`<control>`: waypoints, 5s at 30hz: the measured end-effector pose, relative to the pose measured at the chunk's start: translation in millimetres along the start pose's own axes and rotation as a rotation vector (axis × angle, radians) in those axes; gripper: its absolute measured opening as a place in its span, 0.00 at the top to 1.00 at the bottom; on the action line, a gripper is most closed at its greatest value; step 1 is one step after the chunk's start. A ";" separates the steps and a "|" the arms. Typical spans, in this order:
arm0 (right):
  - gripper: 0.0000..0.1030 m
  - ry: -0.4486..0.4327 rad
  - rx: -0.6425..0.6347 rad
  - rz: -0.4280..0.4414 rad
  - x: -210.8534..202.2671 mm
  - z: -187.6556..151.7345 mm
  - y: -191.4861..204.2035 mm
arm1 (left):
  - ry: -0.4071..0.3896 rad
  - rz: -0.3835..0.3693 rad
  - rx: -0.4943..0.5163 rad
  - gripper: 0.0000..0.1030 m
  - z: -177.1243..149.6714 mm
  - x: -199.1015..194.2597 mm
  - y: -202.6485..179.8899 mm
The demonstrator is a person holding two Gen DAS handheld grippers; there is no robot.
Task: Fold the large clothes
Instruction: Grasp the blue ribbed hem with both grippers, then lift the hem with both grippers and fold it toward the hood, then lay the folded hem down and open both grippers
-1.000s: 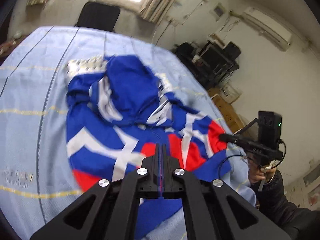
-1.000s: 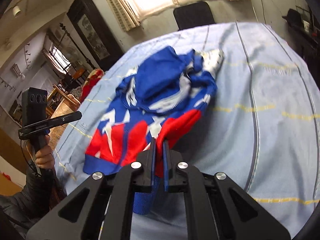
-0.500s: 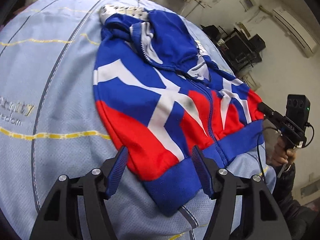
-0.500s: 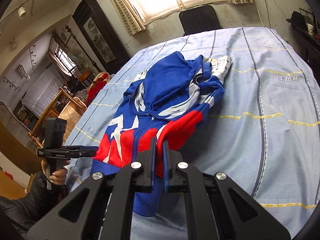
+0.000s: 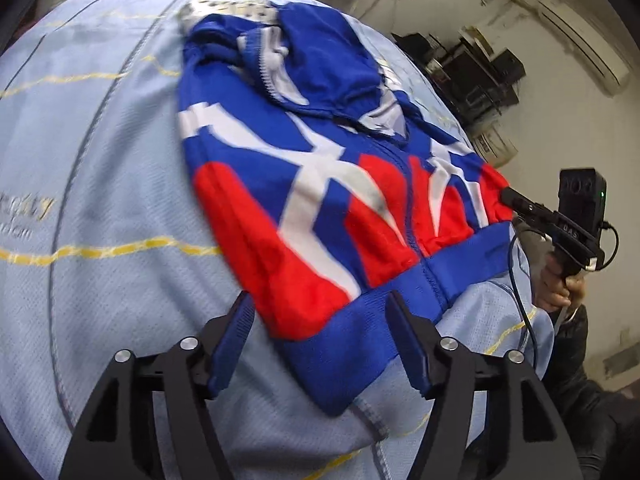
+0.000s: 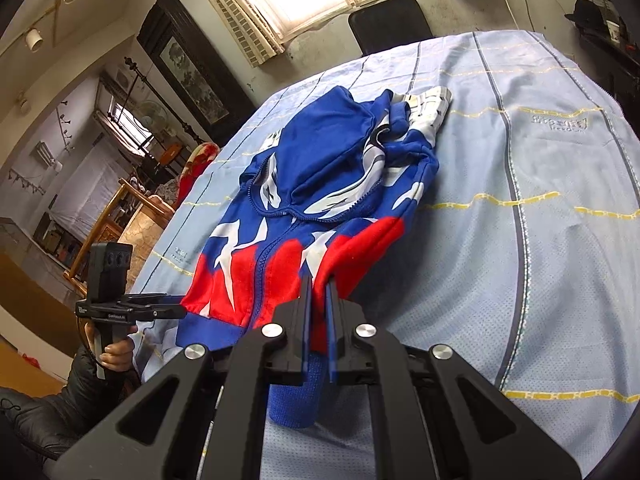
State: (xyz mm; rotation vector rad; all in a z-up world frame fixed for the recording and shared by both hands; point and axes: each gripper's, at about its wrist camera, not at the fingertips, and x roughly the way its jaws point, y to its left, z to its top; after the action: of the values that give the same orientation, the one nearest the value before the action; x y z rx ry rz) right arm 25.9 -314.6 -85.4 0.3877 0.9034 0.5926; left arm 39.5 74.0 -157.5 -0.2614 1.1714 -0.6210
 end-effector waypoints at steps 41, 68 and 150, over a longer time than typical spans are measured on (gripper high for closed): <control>0.93 -0.056 0.283 -0.047 158.5 173.1 -113.1 | -0.279 0.208 -0.143 0.85 230.8 25.1 96.7; 0.94 -0.035 0.085 0.008 120.1 146.0 -51.3 | -0.314 0.159 -0.033 0.78 227.9 -6.2 42.7; 0.93 -0.087 0.026 -0.142 231.4 161.2 -55.3 | -0.324 0.383 -0.003 0.33 257.9 112.4 23.7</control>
State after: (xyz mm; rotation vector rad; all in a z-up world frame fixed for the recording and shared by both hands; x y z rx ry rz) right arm 286.0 -223.3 -166.4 0.3666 0.8483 0.4313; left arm 310.9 -3.7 -157.9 -0.1277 0.8774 -0.2291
